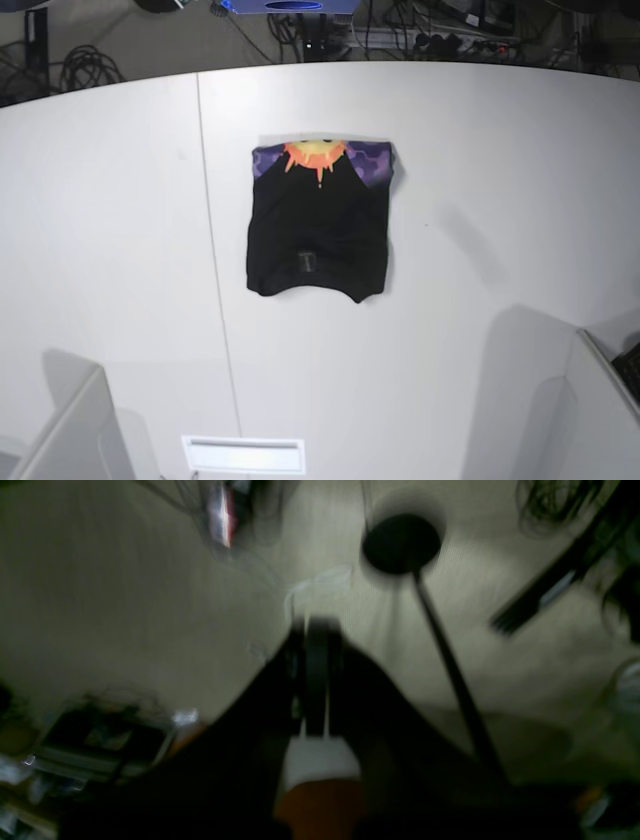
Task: Fold the T-shirt properly
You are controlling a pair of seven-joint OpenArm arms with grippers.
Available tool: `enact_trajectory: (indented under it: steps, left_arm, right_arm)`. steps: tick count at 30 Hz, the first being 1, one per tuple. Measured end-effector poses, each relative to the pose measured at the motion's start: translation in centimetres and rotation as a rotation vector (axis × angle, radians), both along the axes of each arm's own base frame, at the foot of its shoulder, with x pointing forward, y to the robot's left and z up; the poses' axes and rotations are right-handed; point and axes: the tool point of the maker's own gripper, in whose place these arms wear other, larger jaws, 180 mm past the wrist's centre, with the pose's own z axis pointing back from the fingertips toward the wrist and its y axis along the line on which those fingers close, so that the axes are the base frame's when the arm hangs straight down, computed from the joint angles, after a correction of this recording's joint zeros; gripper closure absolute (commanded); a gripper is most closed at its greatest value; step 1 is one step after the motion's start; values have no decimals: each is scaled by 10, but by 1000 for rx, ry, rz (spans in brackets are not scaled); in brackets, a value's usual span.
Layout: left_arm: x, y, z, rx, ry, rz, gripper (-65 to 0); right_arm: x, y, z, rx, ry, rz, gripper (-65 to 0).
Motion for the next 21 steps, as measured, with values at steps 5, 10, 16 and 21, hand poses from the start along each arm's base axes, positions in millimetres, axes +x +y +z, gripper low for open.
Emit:
enact_trajectory:
  steps: [5,10,16,21]
  left_arm:
    - [-19,-15,-43,-27,96,101,-517]
    - [-32,-18,-90,55,174,155,-517]
    - [-23,-35,-131,79,152,122,-517]
    - [-14,-43,-145,84,180,97,-517]
  right_arm:
    - [-24,24,-33,82,125,55,0]
    - [-8,30,-72,134,147,-16,0]
    - [-21,43,-113,127,198,-80,0]
    - [-22,49,-142,107,79,-103,0]
